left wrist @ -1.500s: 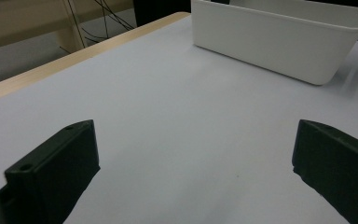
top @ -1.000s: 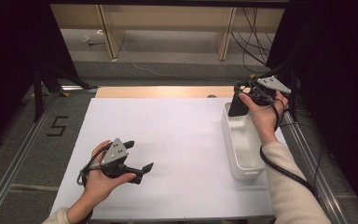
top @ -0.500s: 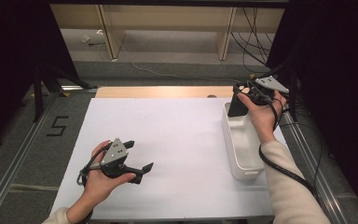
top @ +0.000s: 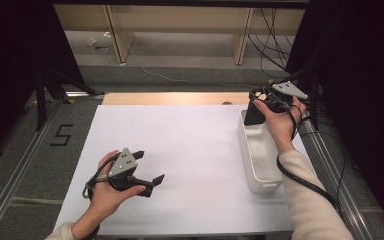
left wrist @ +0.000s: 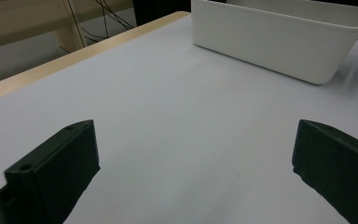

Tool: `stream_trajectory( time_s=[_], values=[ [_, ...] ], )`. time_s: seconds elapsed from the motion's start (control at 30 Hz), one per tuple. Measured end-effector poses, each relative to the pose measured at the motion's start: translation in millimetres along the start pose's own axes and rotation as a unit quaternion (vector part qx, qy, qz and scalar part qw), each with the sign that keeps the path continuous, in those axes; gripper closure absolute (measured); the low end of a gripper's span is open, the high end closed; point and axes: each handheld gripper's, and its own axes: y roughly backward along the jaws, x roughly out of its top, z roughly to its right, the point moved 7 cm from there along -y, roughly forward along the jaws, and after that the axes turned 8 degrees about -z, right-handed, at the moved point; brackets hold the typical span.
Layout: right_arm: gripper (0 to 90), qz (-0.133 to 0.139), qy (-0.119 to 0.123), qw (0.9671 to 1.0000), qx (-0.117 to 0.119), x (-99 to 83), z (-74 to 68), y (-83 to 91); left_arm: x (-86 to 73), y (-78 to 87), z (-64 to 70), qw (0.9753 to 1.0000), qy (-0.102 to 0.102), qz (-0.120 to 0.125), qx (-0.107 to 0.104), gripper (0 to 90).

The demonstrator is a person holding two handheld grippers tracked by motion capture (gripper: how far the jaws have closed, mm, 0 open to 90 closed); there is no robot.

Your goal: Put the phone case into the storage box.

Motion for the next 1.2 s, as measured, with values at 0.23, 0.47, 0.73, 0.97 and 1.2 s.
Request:
stream_trajectory(
  time_s=[0.23,0.47,0.73,0.97,1.2],
  values=[
    [15.9,-0.002,0.0,1.0,-0.001,-0.8,0.1,-2.0,0.1,0.0,0.0,1.0,0.0,0.0,0.0,0.0],
    [15.9,-0.003,0.0,1.0,0.0,-1.2,-0.4,-4.0,0.0,-0.1,0.1,1.0,0.0,0.0,-0.001,0.0],
    [15.9,-0.004,0.003,1.0,-0.002,-0.8,-0.7,-6.1,-0.1,-0.2,0.2,1.0,0.0,-0.001,-0.001,0.0],
    [15.9,-0.007,0.004,1.0,-0.003,-1.5,-0.4,-8.7,-0.1,-0.2,0.1,1.0,0.0,-0.001,-0.001,0.0],
    [15.8,-0.01,0.007,0.9999,-0.004,-3.1,0.1,-11.3,-0.1,-0.2,0.2,1.0,0.0,-0.001,-0.001,0.0]
  ],
)
